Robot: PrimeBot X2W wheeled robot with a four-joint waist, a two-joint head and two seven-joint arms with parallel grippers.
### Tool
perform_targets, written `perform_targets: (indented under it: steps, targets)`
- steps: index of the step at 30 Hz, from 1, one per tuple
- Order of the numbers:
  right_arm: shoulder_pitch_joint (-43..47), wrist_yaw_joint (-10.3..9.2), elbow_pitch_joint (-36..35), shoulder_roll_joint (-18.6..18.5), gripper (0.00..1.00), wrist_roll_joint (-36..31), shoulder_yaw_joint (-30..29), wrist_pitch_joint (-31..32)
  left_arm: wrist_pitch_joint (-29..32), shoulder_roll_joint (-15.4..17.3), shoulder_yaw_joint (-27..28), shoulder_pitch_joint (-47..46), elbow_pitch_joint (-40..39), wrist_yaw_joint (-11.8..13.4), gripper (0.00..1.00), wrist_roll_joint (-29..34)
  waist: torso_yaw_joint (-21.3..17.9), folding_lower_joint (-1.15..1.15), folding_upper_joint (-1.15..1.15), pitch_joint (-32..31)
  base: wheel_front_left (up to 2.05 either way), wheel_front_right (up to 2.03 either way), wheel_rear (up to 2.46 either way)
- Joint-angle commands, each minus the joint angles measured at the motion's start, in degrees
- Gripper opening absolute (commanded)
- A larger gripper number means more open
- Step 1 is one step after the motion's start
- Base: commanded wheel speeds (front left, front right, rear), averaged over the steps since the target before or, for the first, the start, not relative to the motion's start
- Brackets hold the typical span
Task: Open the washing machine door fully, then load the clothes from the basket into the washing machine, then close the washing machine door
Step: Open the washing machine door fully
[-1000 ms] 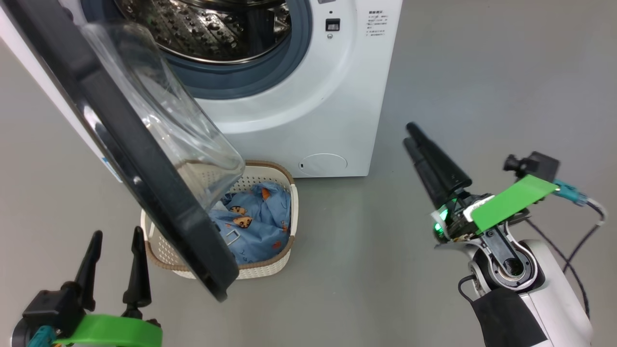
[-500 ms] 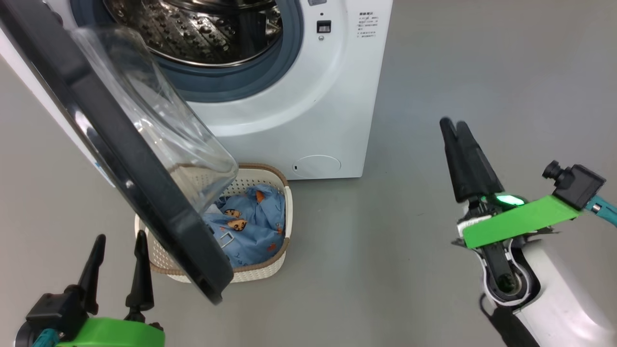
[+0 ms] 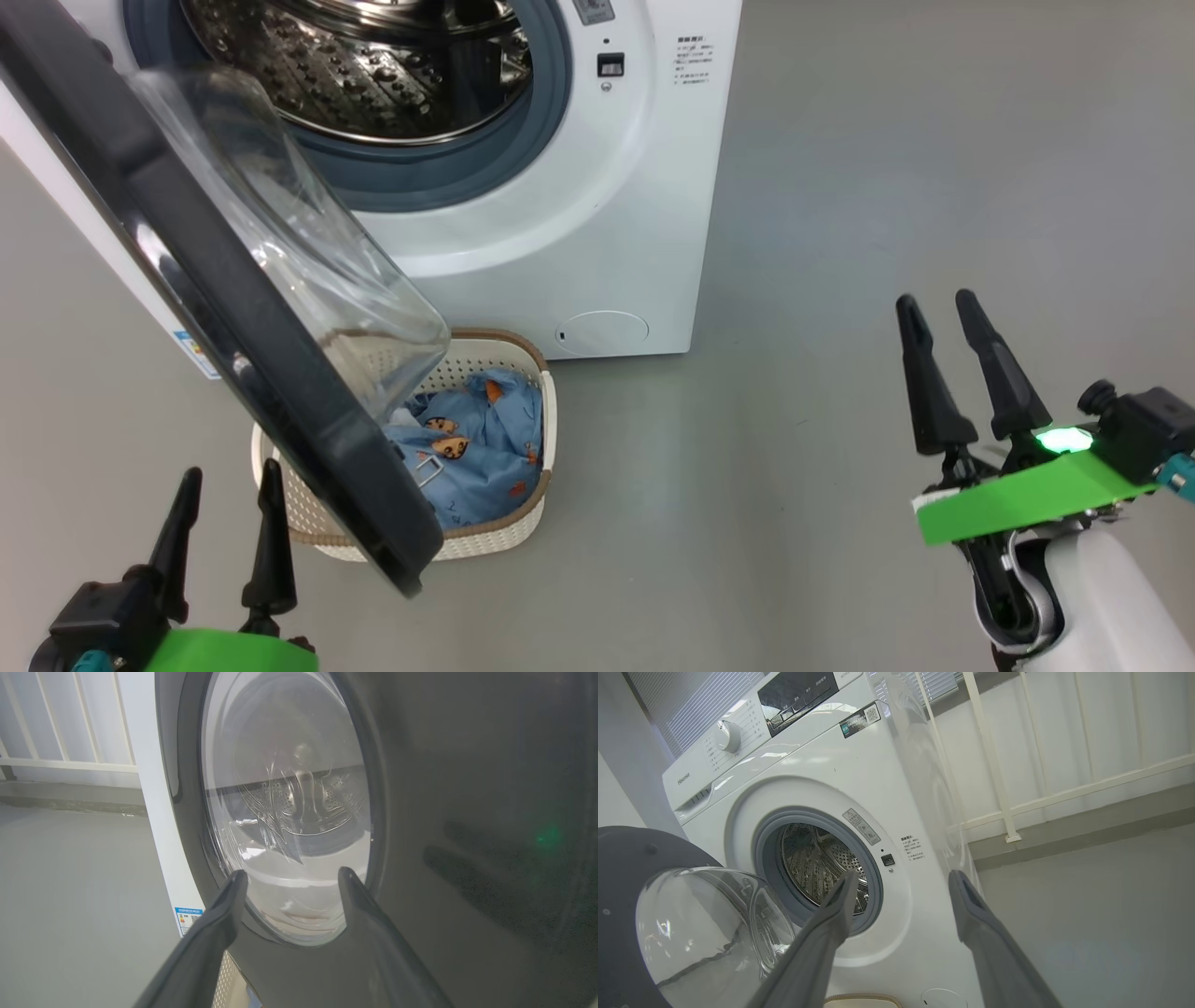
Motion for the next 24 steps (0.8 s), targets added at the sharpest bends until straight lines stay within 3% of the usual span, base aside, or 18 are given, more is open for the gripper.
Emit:
perform_targets:
  steps: [1,15,24]
  targets:
    - [1.01,0.42,-2.28,-0.37,1.00,-3.05,1.02,-0.42,-0.36,1.00,1.80,-0.11,-1.90,0.47,1.00,-0.24,-0.20,0.00,0.00,-0.17,0.00,0.00,0.00]
    - [10.26,0.42,-4.28,1.97,1.00,-18.01,-2.86,-0.42,-0.36,1.00,1.92,1.46,-2.90,1.20,1.00,-0.05,-0.49,0.00,0.00,-1.40,0.00,0.00,0.00]
    - [12.32,0.42,-4.53,3.56,1.00,-23.25,-6.30,-0.42,-0.36,1.00,1.53,2.66,-3.51,1.68,1.00,0.49,-0.71,0.00,0.00,-1.81,0.00,0.00,0.00]
